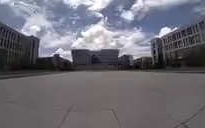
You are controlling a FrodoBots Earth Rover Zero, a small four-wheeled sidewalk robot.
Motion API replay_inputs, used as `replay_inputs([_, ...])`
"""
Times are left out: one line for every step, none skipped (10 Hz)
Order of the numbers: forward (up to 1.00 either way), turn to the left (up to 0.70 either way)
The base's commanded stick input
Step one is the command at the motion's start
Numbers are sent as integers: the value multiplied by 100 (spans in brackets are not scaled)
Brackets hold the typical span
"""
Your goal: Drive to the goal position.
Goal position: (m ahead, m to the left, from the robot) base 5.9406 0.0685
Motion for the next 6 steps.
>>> replay_inputs([70, 2])
replay_inputs([70, 15])
replay_inputs([70, 10])
replay_inputs([70, 9])
replay_inputs([70, 6])
replay_inputs([70, -12])
